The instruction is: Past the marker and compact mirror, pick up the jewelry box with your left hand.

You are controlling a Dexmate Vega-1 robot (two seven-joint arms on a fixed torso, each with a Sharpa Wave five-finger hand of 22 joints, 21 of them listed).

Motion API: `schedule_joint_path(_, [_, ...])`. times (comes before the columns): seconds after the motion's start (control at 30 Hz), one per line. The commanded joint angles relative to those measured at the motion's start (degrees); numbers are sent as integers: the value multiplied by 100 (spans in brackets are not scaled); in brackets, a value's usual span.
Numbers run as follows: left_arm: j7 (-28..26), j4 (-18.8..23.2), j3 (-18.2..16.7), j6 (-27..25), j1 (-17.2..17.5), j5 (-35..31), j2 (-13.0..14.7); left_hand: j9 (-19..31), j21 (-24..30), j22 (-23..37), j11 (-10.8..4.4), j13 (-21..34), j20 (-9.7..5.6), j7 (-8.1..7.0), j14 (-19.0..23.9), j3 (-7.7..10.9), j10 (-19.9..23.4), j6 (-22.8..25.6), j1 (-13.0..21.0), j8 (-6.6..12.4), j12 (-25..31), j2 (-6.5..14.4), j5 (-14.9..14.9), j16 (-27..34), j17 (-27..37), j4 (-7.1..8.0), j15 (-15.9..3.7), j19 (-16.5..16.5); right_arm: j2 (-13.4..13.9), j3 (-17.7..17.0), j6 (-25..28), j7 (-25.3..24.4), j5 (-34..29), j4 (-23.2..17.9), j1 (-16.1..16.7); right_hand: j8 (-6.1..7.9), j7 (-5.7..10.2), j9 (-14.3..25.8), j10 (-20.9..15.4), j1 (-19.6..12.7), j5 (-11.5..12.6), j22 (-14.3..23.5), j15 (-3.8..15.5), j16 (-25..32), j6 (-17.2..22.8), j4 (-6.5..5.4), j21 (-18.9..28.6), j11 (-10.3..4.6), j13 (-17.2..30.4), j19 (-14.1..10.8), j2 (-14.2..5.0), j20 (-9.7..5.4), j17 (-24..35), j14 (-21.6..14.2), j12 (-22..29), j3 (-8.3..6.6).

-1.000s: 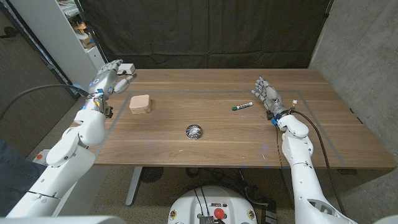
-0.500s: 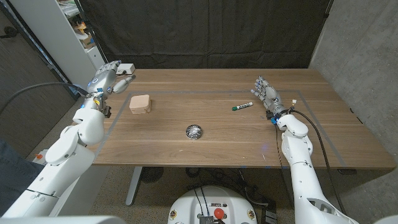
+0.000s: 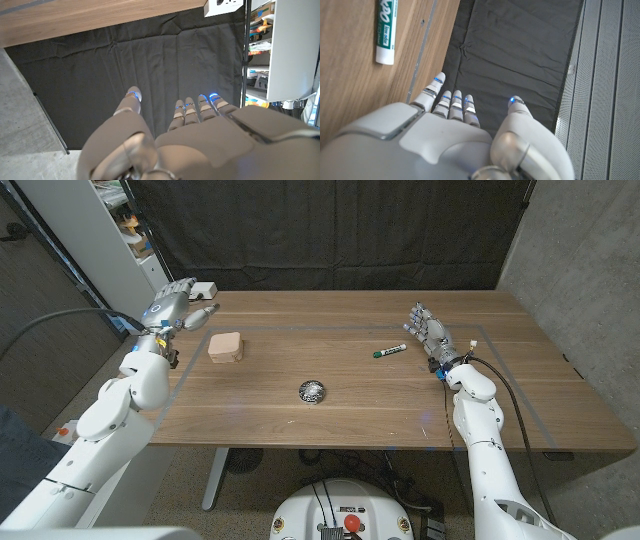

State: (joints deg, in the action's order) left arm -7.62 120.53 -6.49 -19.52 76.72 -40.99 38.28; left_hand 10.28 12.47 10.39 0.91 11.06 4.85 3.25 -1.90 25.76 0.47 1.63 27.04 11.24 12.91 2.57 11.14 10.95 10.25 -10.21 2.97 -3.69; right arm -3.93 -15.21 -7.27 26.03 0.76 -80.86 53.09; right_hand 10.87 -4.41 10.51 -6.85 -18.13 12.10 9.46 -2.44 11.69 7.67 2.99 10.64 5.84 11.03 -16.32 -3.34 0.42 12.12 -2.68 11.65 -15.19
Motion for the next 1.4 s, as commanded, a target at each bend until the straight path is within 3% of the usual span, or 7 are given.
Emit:
schedule_joint_path(0.03, [343,7,227,-452,-216,-137,187,14,16,5,-11,29,136,-54,6,29,11,12,141,2,-6,-65,54,4,20,-46,8,75,-12,-17,71,-23,-13,-94,53,39,16,30,-58,-4,50,26,-18,37,58,20,34,3,14,-39,-43,1,10,-48,-8,-1])
schedule_joint_path(0.17, [409,-17,274,-560,-291,-140,240,17,41,0,-20,35,286,-139,66,37,70,87,327,42,11,-191,96,21,21,-54,9,213,-9,-15,52,-25,-30,-110,62,39,15,30,-61,0,50,26,-23,38,60,19,32,6,14,-35,-43,1,11,-52,-7,2])
schedule_joint_path(0.5, [621,-89,460,-814,-503,-191,429,22,76,-4,-1,44,366,-230,169,53,188,161,595,74,48,-338,144,42,22,-53,11,418,-35,5,82,-65,-60,-135,54,34,24,30,-62,3,50,27,-16,36,49,24,31,9,14,-33,-45,5,11,-53,-9,4])
schedule_joint_path(0.9, [971,-151,650,-1133,-734,-168,673,26,89,-5,9,54,444,-240,228,55,260,227,804,96,69,-461,172,46,24,-45,50,550,-49,24,78,-124,-89,-109,34,35,25,30,-64,3,50,27,-22,33,52,31,31,2,14,-34,-52,10,11,-53,-10,3])
schedule_joint_path(1.4, [1445,-183,1041,-1579,-1023,-297,1013,30,64,-2,6,68,675,-261,314,32,306,232,1014,84,78,-620,193,57,28,-21,83,606,-9,33,39,-127,-93,-10,-33,34,29,31,-67,8,50,27,-23,32,50,36,28,5,14,-26,-53,17,12,-59,-11,7])
